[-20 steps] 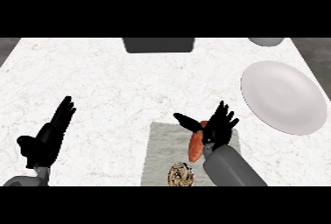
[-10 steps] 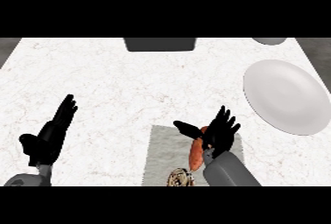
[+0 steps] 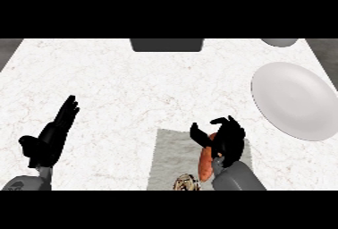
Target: Pick the sweet potato from the placemat and place it in the plate
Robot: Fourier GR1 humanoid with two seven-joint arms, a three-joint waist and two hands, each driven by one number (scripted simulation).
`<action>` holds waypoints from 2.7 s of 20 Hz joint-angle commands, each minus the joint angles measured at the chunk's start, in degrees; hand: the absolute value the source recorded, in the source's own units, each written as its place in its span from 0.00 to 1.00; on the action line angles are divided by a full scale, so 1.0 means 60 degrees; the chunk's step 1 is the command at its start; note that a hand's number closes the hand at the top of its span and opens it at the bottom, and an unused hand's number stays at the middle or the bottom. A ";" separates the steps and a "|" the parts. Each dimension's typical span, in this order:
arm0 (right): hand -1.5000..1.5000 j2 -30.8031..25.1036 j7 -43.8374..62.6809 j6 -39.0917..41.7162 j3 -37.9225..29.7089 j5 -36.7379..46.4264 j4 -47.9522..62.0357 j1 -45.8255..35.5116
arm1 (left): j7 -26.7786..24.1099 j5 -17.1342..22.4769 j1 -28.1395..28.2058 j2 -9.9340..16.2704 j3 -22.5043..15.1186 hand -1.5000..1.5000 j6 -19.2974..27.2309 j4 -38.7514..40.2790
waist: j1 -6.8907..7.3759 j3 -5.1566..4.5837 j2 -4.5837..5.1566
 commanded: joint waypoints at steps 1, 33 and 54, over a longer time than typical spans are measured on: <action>1.00 0.0266 0.1139 0.0671 -0.0116 0.0135 0.0038 0.0449 | 0.0045 0.0024 0.0157 -0.0071 0.0084 0.50 -0.0069 -0.0218 | 0.0081 0.0113 0.0128; 1.00 -0.9328 -1.3923 0.1936 -0.9324 -0.8498 -0.1988 0.6866 | -0.0029 -0.0204 0.0171 -0.0263 0.0445 0.50 -0.0179 -0.0038 | -0.0120 0.0110 0.0117; 1.00 -0.8483 -1.1216 0.3651 -0.5940 -0.6295 -0.0359 0.0323 | 0.0056 -0.0937 0.0023 -0.0840 0.0555 0.50 -0.0625 -0.0103 | 0.0363 0.0118 0.0197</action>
